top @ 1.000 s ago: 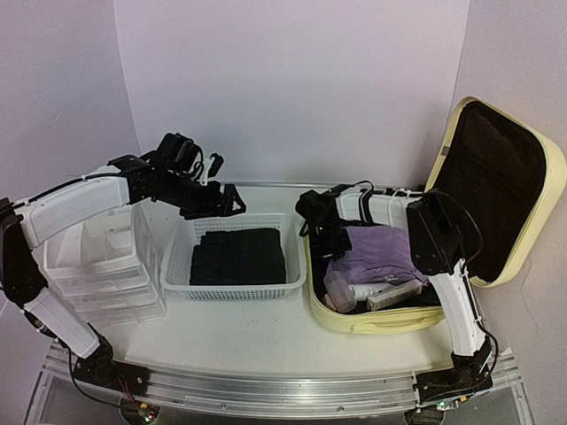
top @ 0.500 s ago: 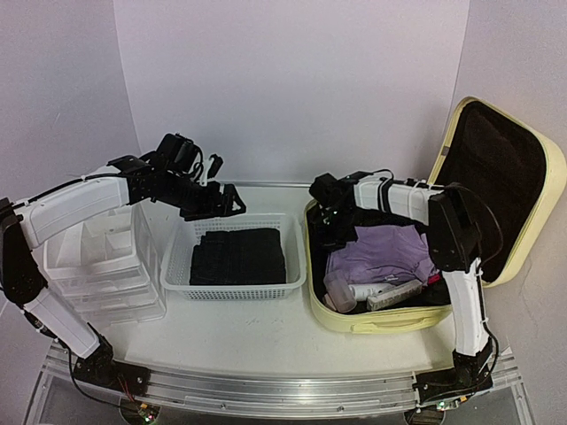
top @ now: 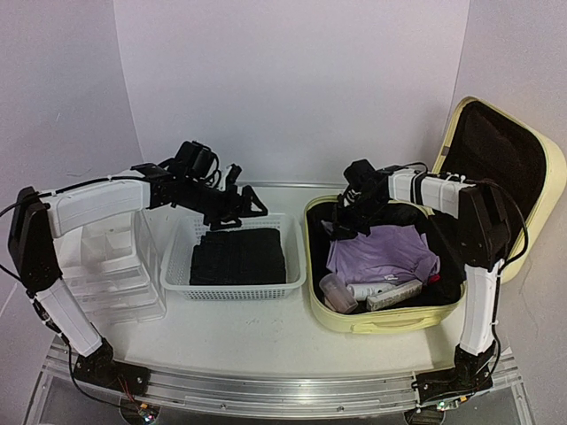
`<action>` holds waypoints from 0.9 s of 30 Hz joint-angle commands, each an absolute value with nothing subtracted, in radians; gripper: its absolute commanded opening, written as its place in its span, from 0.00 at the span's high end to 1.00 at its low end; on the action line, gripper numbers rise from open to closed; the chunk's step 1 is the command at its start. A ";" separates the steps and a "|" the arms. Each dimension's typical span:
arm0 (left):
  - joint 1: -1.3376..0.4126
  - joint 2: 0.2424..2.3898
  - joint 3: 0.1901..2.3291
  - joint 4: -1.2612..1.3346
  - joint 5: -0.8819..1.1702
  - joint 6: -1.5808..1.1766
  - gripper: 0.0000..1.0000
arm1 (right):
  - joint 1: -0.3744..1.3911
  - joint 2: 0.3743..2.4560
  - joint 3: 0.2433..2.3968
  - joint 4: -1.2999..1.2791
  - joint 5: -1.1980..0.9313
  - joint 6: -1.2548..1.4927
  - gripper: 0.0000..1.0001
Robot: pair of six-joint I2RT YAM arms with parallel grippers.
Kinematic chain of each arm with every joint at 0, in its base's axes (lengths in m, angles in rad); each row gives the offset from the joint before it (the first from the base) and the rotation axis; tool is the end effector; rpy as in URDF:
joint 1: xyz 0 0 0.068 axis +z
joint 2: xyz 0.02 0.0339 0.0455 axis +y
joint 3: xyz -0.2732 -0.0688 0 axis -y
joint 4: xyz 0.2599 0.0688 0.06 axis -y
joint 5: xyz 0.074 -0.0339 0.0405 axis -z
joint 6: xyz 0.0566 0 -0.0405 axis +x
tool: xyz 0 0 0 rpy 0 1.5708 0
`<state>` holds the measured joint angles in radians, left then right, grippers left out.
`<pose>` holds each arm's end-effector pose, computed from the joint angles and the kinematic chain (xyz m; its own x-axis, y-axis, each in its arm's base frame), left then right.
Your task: Open, take out, and arrange the luggage
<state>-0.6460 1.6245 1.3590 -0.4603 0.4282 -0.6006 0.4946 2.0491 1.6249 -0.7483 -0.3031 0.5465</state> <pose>0.3013 -0.2566 0.2927 -0.8869 0.0248 -0.4613 0.3569 0.6708 -0.6501 0.3942 0.2318 0.1858 -0.9815 0.0342 -0.1884 -0.0525 0.8981 0.4366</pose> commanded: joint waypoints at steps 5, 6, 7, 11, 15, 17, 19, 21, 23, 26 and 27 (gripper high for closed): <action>-0.793 1.810 1.512 -0.196 0.475 -0.651 0.09 | 0.435 1.901 1.567 -0.611 -0.447 0.598 1.00; -0.810 1.837 1.535 -0.183 0.458 -0.645 0.09 | 0.427 1.893 1.555 -0.601 -0.454 0.603 1.00; -0.822 1.869 1.557 -0.175 0.437 -0.638 0.09 | 0.417 1.886 1.547 -0.593 -0.464 0.610 1.00; -0.849 1.962 1.649 -0.127 0.411 -0.626 0.10 | 0.394 1.872 1.518 -0.558 -0.507 0.630 1.00; -0.864 2.054 1.741 -0.120 0.415 -0.636 0.13 | 0.377 1.863 1.494 -0.526 -0.534 0.650 1.00; -0.875 2.087 1.777 -0.120 0.408 -0.637 0.14 | 0.374 1.856 1.490 -0.524 -0.535 0.648 1.00; -0.883 2.112 1.804 -0.119 0.397 -0.648 0.14 | 0.371 1.850 1.487 -0.523 -0.537 0.649 1.00; -0.885 2.137 1.831 -0.119 0.405 -0.681 0.16 | 0.367 1.845 1.483 -0.523 -0.540 0.648 1.00; -0.885 2.159 1.846 -0.120 0.407 -0.722 0.17 | 0.363 1.842 1.479 -0.523 -0.546 0.649 1.00; -0.885 2.186 1.865 -0.120 0.418 -0.761 0.17 | 0.358 1.834 1.476 -0.522 -0.555 0.650 1.00; -0.887 2.195 1.875 -0.120 0.423 -0.764 0.16 | 0.355 1.831 1.475 -0.522 -0.558 0.650 1.00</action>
<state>-0.8791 2.1738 1.8053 -0.1677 0.4156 -0.7074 0.3664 1.9110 1.4757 -0.5884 -0.5205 0.6441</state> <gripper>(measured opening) 0.832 0.009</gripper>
